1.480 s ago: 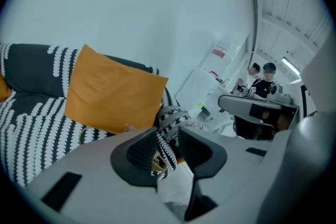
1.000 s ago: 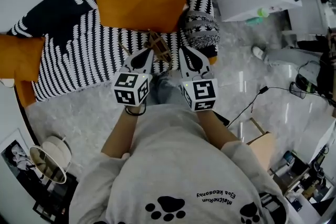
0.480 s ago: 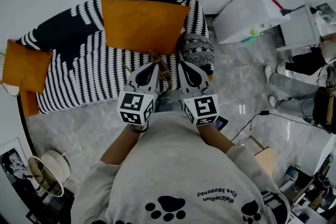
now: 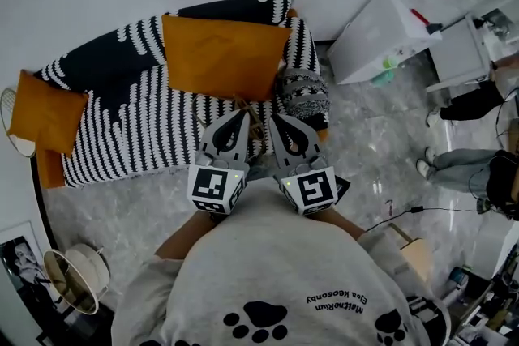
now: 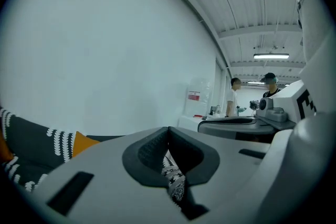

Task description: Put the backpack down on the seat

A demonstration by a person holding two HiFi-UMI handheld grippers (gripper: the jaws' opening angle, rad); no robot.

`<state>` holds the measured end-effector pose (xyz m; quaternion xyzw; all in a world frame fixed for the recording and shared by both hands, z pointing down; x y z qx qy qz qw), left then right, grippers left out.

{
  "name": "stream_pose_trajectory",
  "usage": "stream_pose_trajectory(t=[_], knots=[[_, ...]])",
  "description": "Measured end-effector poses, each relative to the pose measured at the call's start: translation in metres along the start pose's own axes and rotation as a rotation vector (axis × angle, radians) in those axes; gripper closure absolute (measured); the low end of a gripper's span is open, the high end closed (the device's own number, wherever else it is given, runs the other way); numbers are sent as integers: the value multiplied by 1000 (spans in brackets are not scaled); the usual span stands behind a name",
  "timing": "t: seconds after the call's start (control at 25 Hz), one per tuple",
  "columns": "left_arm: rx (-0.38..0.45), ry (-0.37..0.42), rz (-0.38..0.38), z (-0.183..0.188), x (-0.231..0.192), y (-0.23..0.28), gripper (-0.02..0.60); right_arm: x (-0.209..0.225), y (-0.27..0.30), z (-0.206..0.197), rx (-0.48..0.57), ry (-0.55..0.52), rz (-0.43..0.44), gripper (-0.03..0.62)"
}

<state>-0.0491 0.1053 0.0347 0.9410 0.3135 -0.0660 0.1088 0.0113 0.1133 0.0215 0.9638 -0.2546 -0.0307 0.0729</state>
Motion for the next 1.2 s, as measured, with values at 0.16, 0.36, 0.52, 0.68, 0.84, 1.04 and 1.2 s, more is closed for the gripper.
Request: stream_pose_trajectory(t=[0.16, 0.36, 0.52, 0.68, 0.84, 1.04, 1.2], knots=[[-7, 2, -17, -6, 8, -7, 561, -9, -7, 7, 52, -7, 29, 560], [-32, -14, -44, -18, 16, -14, 561, -8, -15, -8, -15, 6, 14, 561], [-28, -9, -51, -18, 17, -16, 561, -8, -17, -8, -20, 0, -1, 562], [-28, -15, -63, -21, 17, -27, 561, -19, -22, -3, 14, 10, -16, 562], [-29, -35, -70, -28, 13, -40, 561, -28, -29, -11, -34, 8, -41, 562], [-31, -17, -99, -37, 12, -55, 561, -44, -38, -21, -39, 9, -68, 562], [-23, -16, -109, -39, 6, -65, 561, -54, -42, -25, -17, 7, -82, 562]])
Point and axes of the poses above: the fingertips, and each gripper's own axes: y forward along the fingers, x to its right, z out of its top, the point moved 1 cm from there along -y, backward along the fingers, and after that the axes turned 8 degrees about -z, right-handed, at the moved point
